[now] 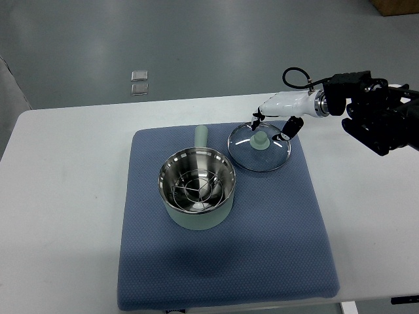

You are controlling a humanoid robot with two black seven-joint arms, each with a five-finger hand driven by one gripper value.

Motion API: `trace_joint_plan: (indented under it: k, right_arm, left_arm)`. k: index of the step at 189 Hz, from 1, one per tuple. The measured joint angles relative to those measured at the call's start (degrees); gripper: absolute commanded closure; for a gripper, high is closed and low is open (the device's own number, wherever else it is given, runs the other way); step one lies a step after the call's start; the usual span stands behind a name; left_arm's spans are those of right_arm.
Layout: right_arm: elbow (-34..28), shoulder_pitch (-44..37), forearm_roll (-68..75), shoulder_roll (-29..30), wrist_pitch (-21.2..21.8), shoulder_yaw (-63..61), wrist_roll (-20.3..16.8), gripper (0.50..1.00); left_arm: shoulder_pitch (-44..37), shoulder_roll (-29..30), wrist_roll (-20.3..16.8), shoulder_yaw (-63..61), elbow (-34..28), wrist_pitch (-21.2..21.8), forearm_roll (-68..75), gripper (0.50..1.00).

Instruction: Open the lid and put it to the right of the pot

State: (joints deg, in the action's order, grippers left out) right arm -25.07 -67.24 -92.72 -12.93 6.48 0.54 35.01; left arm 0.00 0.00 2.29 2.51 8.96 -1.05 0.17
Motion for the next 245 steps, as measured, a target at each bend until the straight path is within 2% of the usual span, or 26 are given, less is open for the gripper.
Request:
trace_joint_plan:
  k: [9, 29, 30, 48, 106, 136, 184, 206, 218, 245]
  right_arm:
    - [-0.07, 0.00, 0.32, -0.05, 0.08, -0.01, 0.00, 0.675]
    - [-0.19, -0.18, 2.97, -0.10, 0.47, 0.00, 0.00, 0.662]
    - [-0.20, -0.20, 3.11, -0.10, 0.48, 0.00, 0.00, 0.634]
    - [-0.25, -0.64, 6.63, -0.31, 0.73, 0.05, 0.00, 0.599]
    - [-0.15, -0.50, 31.45, -2.65, 2.61, 0.00, 0.00, 0.591]
    - [0.09, 2.69, 56.64, -2.98, 5.67, -0.02, 0.00, 0.591]
    - [0.07, 9.47, 89.32, -2.34, 6.42, -1.13, -0.12, 0.591]
    - [0.06, 12.70, 98.84, -1.91, 6.04, -4.79, -2.01, 0.589]
    - [0.08, 14.53, 101.87, -1.23, 5.30, -7.82, -3.26, 0.570]
    - [0.17, 17.19, 103.85, 1.23, 1.14, -14.31, -4.26, 0.570]
  left_arm:
    - [0.00, 0.00, 0.00, 0.00, 0.00, 0.00, 0.00, 0.500]
    - [0.00, 0.00, 0.00, -0.01, 0.00, 0.00, 0.00, 0.500]
    - [0.00, 0.00, 0.00, -0.01, 0.00, 0.00, 0.00, 0.500]
    - [0.00, 0.00, 0.00, -0.03, 0.00, 0.00, 0.00, 0.500]
    - [0.00, 0.00, 0.00, -0.04, 0.00, 0.00, 0.00, 0.500]
    - [-0.01, 0.00, 0.00, 0.02, 0.00, 0.00, 0.00, 0.500]
    - [0.00, 0.00, 0.00, 0.04, 0.00, 0.00, 0.00, 0.500]
    - [-0.01, 0.00, 0.00, 0.04, 0.00, 0.00, 0.00, 0.500]
    - [0.00, 0.00, 0.00, 0.04, 0.00, 0.00, 0.00, 0.500]
    - [0.01, 0.00, 0.00, 0.04, 0.00, 0.00, 0.00, 0.500]
